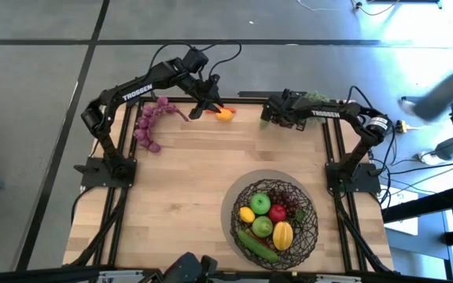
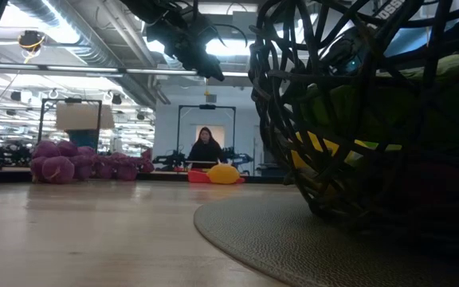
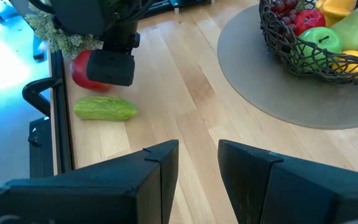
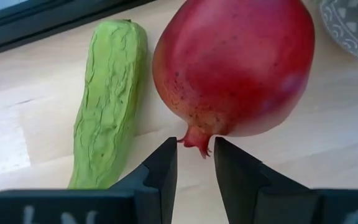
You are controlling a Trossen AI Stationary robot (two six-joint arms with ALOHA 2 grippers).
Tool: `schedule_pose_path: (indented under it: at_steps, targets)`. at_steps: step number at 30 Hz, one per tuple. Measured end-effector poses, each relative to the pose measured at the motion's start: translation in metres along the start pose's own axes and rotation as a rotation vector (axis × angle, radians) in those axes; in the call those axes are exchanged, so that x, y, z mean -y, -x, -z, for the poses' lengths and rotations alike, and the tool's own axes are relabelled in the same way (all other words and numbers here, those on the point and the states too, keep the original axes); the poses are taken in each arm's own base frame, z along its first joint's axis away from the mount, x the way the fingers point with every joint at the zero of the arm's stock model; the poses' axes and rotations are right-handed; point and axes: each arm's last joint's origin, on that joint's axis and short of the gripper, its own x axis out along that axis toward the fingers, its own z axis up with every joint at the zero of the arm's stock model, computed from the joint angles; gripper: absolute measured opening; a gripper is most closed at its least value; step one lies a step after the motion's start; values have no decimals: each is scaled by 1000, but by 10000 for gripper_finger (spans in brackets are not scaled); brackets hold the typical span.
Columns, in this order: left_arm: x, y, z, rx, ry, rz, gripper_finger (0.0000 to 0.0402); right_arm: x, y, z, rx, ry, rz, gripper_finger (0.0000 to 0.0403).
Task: Build produce basket
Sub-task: Put the red pomegranate into the wire basket
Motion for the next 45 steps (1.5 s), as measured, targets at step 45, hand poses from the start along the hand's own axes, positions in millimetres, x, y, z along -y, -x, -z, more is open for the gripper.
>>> schedule_pose_path:
  at_steps: [45]
  targets:
    - [0,0,0,1,0,1,103,6,-4,-13,-6,23,23,0]
